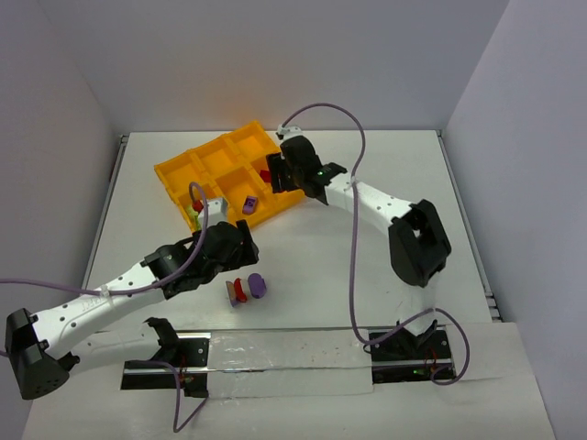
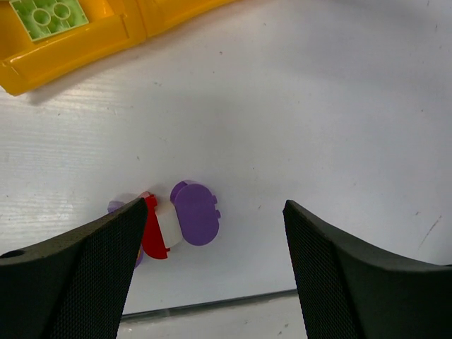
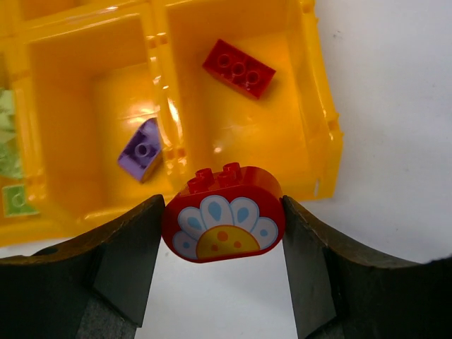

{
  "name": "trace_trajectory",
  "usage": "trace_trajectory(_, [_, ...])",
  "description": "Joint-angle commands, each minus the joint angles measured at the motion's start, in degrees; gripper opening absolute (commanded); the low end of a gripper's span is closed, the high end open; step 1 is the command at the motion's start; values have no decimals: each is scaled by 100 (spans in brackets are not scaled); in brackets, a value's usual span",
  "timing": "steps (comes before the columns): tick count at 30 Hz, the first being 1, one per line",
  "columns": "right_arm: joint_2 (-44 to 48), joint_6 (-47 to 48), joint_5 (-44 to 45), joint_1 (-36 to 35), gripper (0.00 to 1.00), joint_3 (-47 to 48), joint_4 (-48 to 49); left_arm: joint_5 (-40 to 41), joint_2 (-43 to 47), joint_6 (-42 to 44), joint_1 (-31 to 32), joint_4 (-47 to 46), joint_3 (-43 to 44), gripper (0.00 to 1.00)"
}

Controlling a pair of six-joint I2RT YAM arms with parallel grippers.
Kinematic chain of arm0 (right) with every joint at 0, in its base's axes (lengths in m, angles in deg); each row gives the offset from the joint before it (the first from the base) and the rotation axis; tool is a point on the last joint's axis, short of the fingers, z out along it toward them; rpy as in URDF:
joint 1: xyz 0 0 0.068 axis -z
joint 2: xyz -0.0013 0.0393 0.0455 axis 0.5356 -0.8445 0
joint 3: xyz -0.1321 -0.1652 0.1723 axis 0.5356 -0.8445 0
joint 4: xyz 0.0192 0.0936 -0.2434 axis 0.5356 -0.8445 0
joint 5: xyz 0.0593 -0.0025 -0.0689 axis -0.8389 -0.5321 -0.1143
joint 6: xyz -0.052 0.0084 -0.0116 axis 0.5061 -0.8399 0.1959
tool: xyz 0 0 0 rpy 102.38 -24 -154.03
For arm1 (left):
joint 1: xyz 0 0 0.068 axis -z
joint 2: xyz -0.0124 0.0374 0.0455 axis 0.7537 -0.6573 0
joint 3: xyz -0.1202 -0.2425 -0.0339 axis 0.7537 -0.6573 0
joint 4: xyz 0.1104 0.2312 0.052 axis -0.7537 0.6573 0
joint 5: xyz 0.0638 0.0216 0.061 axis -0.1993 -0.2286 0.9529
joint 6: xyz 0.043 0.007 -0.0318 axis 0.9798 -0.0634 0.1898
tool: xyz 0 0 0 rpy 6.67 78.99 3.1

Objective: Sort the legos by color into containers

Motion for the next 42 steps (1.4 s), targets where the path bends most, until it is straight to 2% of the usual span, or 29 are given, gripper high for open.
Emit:
trace_trajectory(1, [-677, 18, 12, 168, 37, 902, -266, -88, 375, -233, -21, 254, -95, 85])
trace_trajectory(2, [-798, -31, 32, 209, 43, 1055, -288, -80, 449, -262, -28, 291, -101, 85])
trace_trajectory(3, [-1039, -67, 67, 237, 59, 1367, -337, -16, 563, -311, -21, 397, -94, 86])
trace_trajectory(5, [-1153, -74, 48, 241, 72, 1580, -366, 46, 660, -364, -26, 534, -67, 85])
trace_trajectory(8, [-1075, -96, -2, 239, 79, 1693, -354, 89, 728, -420, -29, 625, -67, 86])
trace_trajectory(14, [-162, -53, 54, 232, 81, 972, -132, -53, 644, -490, -29, 541, -251, 87])
trace_trajectory(18, [1236, -135, -23, 86, 77, -834, 249, -85, 551, -563, -32, 354, -446, 87])
trace_trajectory(20, [1761, -290, 297, -102, 76, -1556, 299, -88, 503, -574, -55, 258, -541, 87])
trace_trajectory(21, [1807, -357, 312, -243, 76, -1623, 302, -84, 483, -596, -57, 242, -552, 87])
trace_trajectory(25, [2573, -828, 174, -745, 75, -2932, 503, -115, 391, -774, -117, 163, -736, 86])
trace_trajectory(27, [2808, -959, -260, -1058, 74, -3498, 1025, -271, 321, -835, -169, 75, -875, 86])
trace_trajectory(29, [2930, -976, -185, -1275, 75, -3881, 1329, -479, 192, -930, -247, 135, -970, 84])
trace_trajectory(34, [2825, -962, -447, -1619, 75, -4150, 1453, -431, -279, -1708, -269, 453, -1197, 76])
trace_trajectory(42, [2296, -193, -652, -2350, 75, -3747, 1453, -502, 577, -1849, -295, -276, -1827, 72])
